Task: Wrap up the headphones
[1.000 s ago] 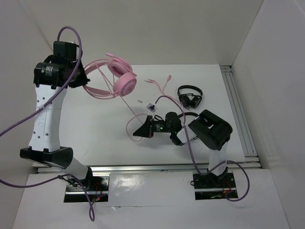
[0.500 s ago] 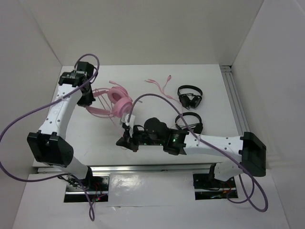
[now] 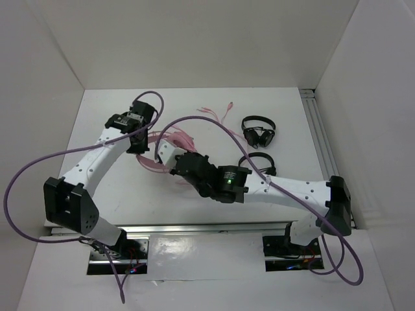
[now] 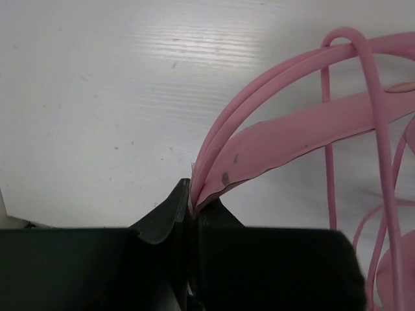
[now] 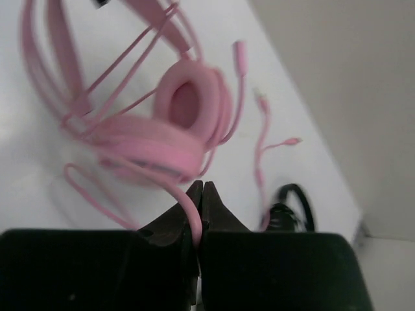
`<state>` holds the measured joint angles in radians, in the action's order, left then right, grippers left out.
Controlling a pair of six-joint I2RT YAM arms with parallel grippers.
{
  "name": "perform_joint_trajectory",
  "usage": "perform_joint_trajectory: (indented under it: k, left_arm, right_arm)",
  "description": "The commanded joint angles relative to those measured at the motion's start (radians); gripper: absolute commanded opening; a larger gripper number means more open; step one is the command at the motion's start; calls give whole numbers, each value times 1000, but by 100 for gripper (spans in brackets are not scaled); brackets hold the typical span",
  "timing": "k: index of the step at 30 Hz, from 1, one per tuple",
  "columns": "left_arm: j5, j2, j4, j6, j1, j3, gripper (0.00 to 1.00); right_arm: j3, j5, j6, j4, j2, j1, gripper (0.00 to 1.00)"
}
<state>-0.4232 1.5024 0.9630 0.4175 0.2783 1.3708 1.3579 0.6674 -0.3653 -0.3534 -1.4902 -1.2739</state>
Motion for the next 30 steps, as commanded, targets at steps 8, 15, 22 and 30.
perform_joint_trajectory:
  k: [8, 15, 22, 30]
  left_arm:
    - [0, -240, -75, -85, 159, -78, 0]
    - [24, -300, -15, -94, 298, -59, 0]
    - [72, -340, 54, -114, 410, -17, 0]
    - [38, -384, 198, -66, 472, 220, 0]
  right_arm:
    - [-120, 22, -52, 475, 168, 259, 23]
    - [-109, -333, 101, 456, 139, 390, 23]
    - [-89, -586, 198, 497, 68, 485, 26]
    - [-177, -932, 397, 687, -44, 594, 21]
